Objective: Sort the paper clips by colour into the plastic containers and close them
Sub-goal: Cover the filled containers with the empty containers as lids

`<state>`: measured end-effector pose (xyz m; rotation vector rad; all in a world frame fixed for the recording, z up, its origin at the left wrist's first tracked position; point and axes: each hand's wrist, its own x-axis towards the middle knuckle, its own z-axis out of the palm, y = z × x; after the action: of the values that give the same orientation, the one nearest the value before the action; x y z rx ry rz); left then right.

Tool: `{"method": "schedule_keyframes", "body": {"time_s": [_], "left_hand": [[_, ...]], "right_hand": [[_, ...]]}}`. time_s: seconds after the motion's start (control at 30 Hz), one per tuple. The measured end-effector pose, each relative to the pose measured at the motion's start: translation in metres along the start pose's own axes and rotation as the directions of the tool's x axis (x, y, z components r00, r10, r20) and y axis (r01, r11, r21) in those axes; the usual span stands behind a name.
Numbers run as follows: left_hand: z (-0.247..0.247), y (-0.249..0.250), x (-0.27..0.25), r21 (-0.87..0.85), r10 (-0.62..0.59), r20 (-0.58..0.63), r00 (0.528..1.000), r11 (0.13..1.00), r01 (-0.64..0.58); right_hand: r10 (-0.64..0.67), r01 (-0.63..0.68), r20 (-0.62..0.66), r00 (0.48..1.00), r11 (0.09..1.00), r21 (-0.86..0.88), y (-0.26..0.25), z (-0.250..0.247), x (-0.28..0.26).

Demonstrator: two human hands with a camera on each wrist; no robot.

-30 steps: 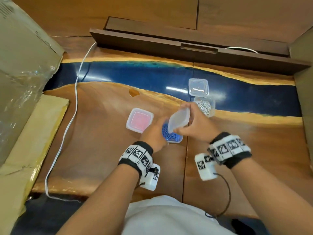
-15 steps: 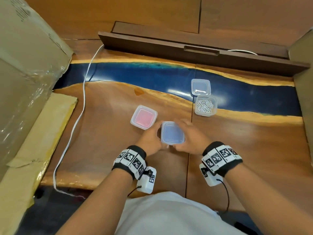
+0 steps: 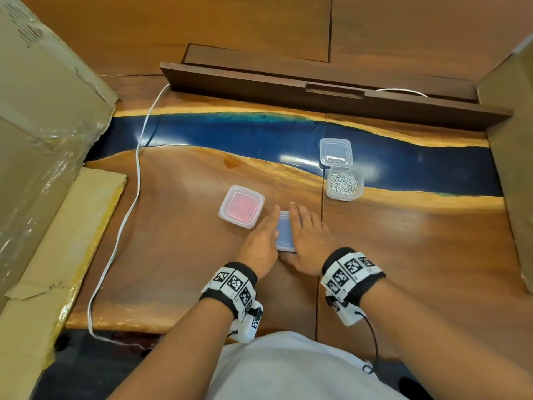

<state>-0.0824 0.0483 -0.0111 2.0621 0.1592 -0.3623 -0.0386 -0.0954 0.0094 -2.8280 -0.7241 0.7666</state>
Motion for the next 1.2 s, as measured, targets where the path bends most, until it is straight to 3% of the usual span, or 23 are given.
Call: {"method": "schedule_keyframes", "body": {"time_s": [0.13,0.37,0.47,0.63,0.8,0.97,1.07,1.2], "left_hand": [[0.006,-0.003,0.0,0.022,0.021,-0.019,1.0,1.0,-0.02],[0.006,-0.001,0.0,-0.006,-0.023,-0.006,1.0,1.0,0.023],[0.008,0.0,0.0,0.082,-0.021,0.048,0.999,0.997,0.017],[0.011,0.009,0.0,0.521,-0.068,0.036,0.997,0.853,0.039],[0.005,0.009,-0.006,0.564,-0.024,0.055,0.998,0.825,-0.011],[-0.014,0.015,0.006,0.63,-0.039,0.05,0.998,0.776,-0.002],[-0.022,0.039,0.008,0.62,0.028,-0.085,0.996,0.784,0.031],[-0.014,0.073,0.03,0.605,0.239,-0.049,0.97,0.779,-0.162]], "right_hand": [[0.019,-0.02,-0.126,0.992,1.0,-0.003,-0.006,0.014,0.002],[0.076,-0.053,-0.211,0.975,0.992,0.112,-0.007,0.024,0.009],[0.089,-0.063,-0.219,0.972,0.99,0.124,-0.007,0.028,0.012],[0.096,-0.085,-0.191,0.977,0.994,0.068,-0.01,0.025,0.01],[0.053,-0.045,-0.182,0.982,0.998,0.046,-0.012,0.019,0.02],[-0.095,0.086,0.034,0.995,0.974,0.21,0.001,-0.02,0.025],[-0.119,0.159,-0.127,0.985,0.91,0.383,0.034,-0.066,0.022],[0.154,-0.011,-0.33,0.931,0.918,0.397,0.1,-0.126,0.045]]}}
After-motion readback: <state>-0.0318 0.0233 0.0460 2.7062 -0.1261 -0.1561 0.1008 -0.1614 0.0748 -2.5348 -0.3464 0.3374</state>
